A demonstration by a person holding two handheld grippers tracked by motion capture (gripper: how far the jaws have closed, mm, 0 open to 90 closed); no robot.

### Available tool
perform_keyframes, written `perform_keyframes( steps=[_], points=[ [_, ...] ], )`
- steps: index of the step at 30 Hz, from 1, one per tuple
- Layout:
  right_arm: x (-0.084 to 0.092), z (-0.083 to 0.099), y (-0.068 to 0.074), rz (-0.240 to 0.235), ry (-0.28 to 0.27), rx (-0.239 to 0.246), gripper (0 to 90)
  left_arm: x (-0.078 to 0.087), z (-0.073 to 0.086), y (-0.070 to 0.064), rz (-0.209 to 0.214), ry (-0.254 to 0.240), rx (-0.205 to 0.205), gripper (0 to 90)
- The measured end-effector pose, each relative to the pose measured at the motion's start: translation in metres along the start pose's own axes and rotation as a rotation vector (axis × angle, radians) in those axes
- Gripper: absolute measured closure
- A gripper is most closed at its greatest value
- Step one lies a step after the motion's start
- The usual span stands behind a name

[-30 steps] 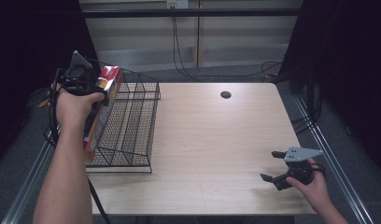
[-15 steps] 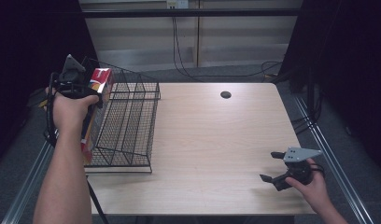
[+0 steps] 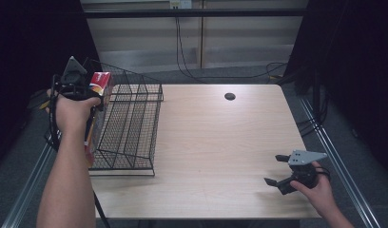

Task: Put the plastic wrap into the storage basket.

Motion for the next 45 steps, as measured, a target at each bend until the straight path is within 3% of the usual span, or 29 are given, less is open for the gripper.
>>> perform_keyframes(
  steps=[6,30,34,36,38,45],
  points=[
    [0.000,0.001,0.000,-0.001,0.002,-0.003,3.0,-0.004,-0.001,-0.001,-0.007,0.011,-0.017,43.0],
    [-0.001,0.001,0.000,-0.010,0.007,-0.005,2.9,-0.024,0.000,-0.003,-0.023,0.062,-0.013,41.3],
    [-0.002,0.002,0.000,-0.012,0.010,-0.002,2.9,-0.027,0.000,-0.005,-0.037,0.087,-0.042,41.1],
    [-0.002,0.002,0.001,-0.016,0.011,-0.001,2.9,-0.027,-0.001,-0.006,-0.039,0.078,-0.032,40.8],
    [-0.002,0.001,0.002,-0.017,0.012,0.002,2.8,-0.024,-0.004,-0.006,-0.001,0.027,-0.009,43.7],
    [-0.002,0.001,0.001,-0.019,0.012,0.001,2.7,-0.009,-0.014,-0.015,0.021,0.001,-0.041,41.7]
  ],
)
Point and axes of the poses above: each handheld gripper's, and its own axes: x roughly backward along the jaws, z roughly out of its underside, y roughly to its left, the point moved 2 cm from there along -x, roughly forward along the jaws, and after that the axes turned 15 degrees about -y, right-handed, at the moved point
